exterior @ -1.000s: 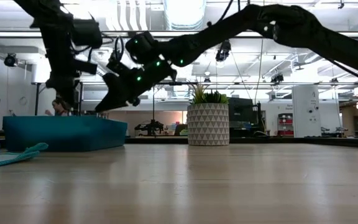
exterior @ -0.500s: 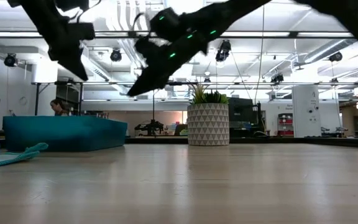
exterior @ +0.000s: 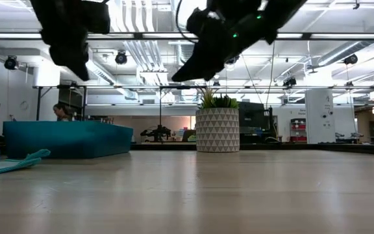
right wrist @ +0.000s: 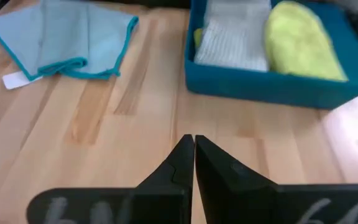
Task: Fold microfiber towels
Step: Fold the blue towel
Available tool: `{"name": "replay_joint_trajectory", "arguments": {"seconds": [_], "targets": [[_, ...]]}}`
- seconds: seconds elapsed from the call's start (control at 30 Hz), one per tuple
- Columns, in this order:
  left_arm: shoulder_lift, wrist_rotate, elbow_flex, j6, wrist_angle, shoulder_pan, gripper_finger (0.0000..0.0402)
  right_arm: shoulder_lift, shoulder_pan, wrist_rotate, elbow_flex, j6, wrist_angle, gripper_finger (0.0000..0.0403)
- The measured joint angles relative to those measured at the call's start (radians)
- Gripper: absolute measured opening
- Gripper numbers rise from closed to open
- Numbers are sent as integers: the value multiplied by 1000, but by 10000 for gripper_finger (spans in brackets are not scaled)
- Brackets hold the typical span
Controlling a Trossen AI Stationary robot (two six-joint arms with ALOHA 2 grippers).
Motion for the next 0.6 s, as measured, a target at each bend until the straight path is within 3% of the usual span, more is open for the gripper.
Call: {"name": "replay_joint_trajectory", "arguments": {"seconds": [0.3,0.6], "targets": [[332,153,228,-59,-228,-252,0,-117,74,51,-170,65,157,8],[506,175,266,-218,-253,-391,2,-135,164,50,-241,12,190,8]]}}
